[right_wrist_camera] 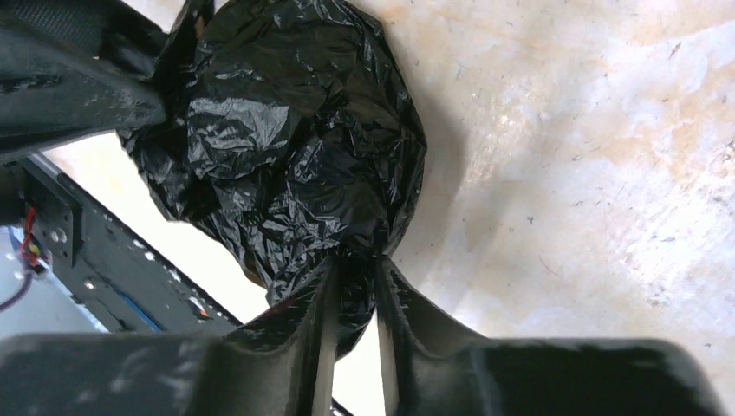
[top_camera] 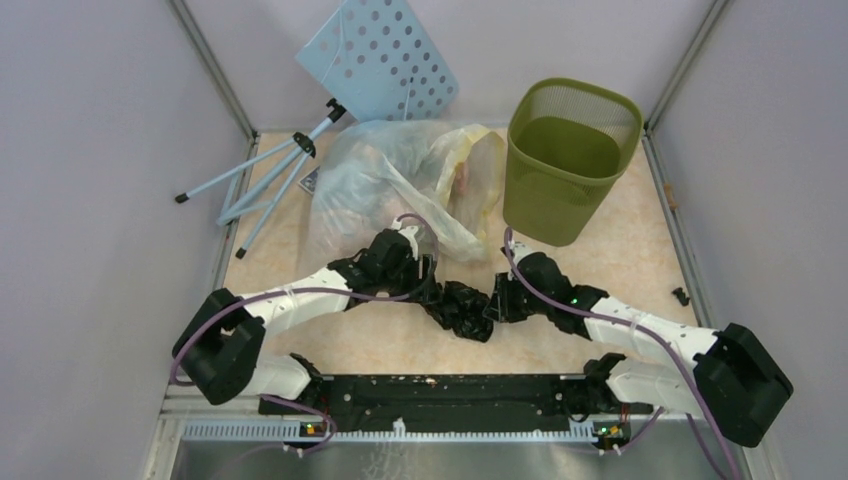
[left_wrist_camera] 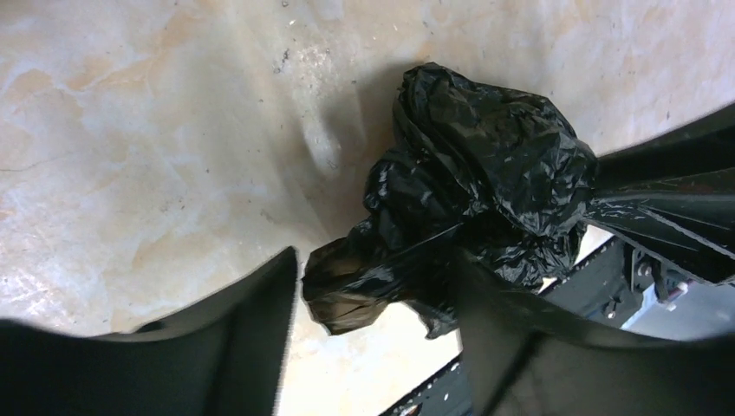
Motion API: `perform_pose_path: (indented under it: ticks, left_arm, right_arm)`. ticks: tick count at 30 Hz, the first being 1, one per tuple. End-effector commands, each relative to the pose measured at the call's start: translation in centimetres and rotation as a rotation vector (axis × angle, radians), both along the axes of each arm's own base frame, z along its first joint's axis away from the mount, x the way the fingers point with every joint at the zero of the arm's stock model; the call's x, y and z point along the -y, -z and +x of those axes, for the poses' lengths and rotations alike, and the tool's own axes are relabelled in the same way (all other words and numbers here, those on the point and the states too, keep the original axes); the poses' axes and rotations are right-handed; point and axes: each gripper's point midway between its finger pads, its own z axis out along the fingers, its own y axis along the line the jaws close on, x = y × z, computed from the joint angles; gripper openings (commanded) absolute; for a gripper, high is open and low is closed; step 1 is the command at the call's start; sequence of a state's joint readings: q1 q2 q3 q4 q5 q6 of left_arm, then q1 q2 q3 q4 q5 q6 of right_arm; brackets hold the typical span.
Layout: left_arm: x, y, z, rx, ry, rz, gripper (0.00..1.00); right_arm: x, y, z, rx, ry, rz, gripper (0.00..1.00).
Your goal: Put the trash bags into the trash bin
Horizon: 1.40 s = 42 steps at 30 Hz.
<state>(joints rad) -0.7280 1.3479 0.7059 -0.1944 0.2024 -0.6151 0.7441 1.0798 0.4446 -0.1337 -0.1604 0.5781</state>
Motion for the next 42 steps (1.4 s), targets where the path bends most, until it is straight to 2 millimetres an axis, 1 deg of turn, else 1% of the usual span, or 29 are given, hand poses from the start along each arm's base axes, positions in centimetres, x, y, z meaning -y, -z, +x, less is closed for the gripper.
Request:
perform_pose_path:
  ticks: [1, 2, 3, 5, 6, 7, 9, 14, 16, 18, 20, 26, 28, 29, 30, 32, 33, 36, 37, 39, 40, 41, 42]
  left_arm:
    - [0.7, 0.3, 1.6, 0.054, -0.050, -0.043, 0.56]
    - [0.6, 0.5, 1.6, 0.054, -0.057, -0.043, 0.43]
    - [0.5, 0.6, 1.8, 0.058, -0.069, -0.040, 0.31]
    - [-0.1, 0.8, 2.1, 0.066, -0.097, -0.023, 0.10]
    - [-0.6, 0.8, 2.2, 0.069, -0.119, -0.010, 0.02]
    - [-1.1, 0.7, 2.3, 0.074, -0.137, 0.003, 0.00]
    - [-2.2, 0.5, 2.5, 0.089, -0.170, 0.026, 0.00]
    - [-5.7, -0.4, 2.9, 0.119, -0.284, 0.057, 0.00]
    - [-6.8, -0.7, 2.9, 0.121, -0.317, 0.042, 0.00]
    - [-7.9, -0.9, 3.1, 0.122, -0.353, 0.028, 0.00]
    - [-8.6, -1.2, 3.2, 0.128, -0.376, 0.022, 0.00]
    - [-10.4, -2.8, 3.6, 0.155, -0.450, 0.004, 0.00]
    - [-10.8, -3.3, 3.7, 0.165, -0.461, -0.015, 0.00]
    - [-10.8, -3.5, 3.7, 0.169, -0.463, -0.021, 0.00]
    - [-10.9, -3.7, 3.7, 0.176, -0.464, -0.027, 0.00]
    - [-11.0, -3.9, 3.6, 0.180, -0.466, -0.029, 0.00]
    - [-11.0, -4.0, 3.6, 0.182, -0.466, -0.029, 0.00]
    - [-9.8, -4.4, 3.2, 0.169, -0.398, -0.072, 0.00]
    - [-9.4, -4.4, 3.0, 0.159, -0.379, -0.083, 0.00]
    - [-9.1, -4.7, 3.0, 0.155, -0.363, -0.092, 0.00]
    - [-9.0, -4.9, 3.1, 0.157, -0.364, -0.093, 0.00]
    - [-9.0, -4.9, 3.1, 0.158, -0.363, -0.093, 0.00]
    - [-9.0, -5.1, 3.1, 0.162, -0.363, -0.094, 0.00]
  right_arm:
    - [-0.7, -0.7, 0.5, 0.028, 0.010, 0.039, 0.12]
    - [-0.5, -0.8, 0.7, 0.035, 0.026, 0.037, 0.03]
    - [-0.3, -1.0, 0.8, 0.041, 0.043, 0.034, 0.00]
    - [0.4, -1.6, 1.3, 0.065, 0.086, 0.019, 0.00]
    - [0.8, -1.9, 1.6, 0.076, 0.110, 0.008, 0.00]
    - [1.4, -2.0, 1.8, 0.085, 0.136, -0.011, 0.00]
    - [3.0, -2.4, 2.6, 0.117, 0.218, -0.060, 0.00]
    - [8.0, -3.8, 3.9, 0.197, 0.451, -0.179, 0.00]
    - [9.6, -4.4, 4.2, 0.226, 0.528, -0.198, 0.00]
    - [10.8, -5.0, 4.3, 0.248, 0.589, -0.208, 0.00]
    - [11.8, -5.4, 4.4, 0.262, 0.644, -0.210, 0.00]
    - [14.9, -5.4, 4.2, 0.260, 0.827, -0.272, 0.00]
    - [15.1, -5.2, 4.2, 0.252, 0.832, -0.295, 0.00]
    - [15.0, -5.0, 4.2, 0.248, 0.825, -0.302, 0.02]
    - [14.9, -4.8, 4.2, 0.243, 0.811, -0.310, 0.06]
    - [14.2, -4.8, 4.3, 0.241, 0.765, -0.314, 0.21]
    - [13.8, -4.9, 4.3, 0.244, 0.721, -0.317, 0.22]
    - [9.8, -6.1, 4.1, 0.254, 0.460, -0.237, 0.31]
    - [9.0, -6.6, 4.0, 0.257, 0.416, -0.211, 0.36]
    - [8.0, -7.7, 3.8, 0.273, 0.362, -0.167, 0.46]
    - [7.8, -8.3, 3.8, 0.283, 0.347, -0.153, 0.53]
    - [7.6, -8.9, 3.8, 0.295, 0.337, -0.141, 0.57]
    - [7.4, -9.7, 3.7, 0.308, 0.322, -0.128, 0.64]
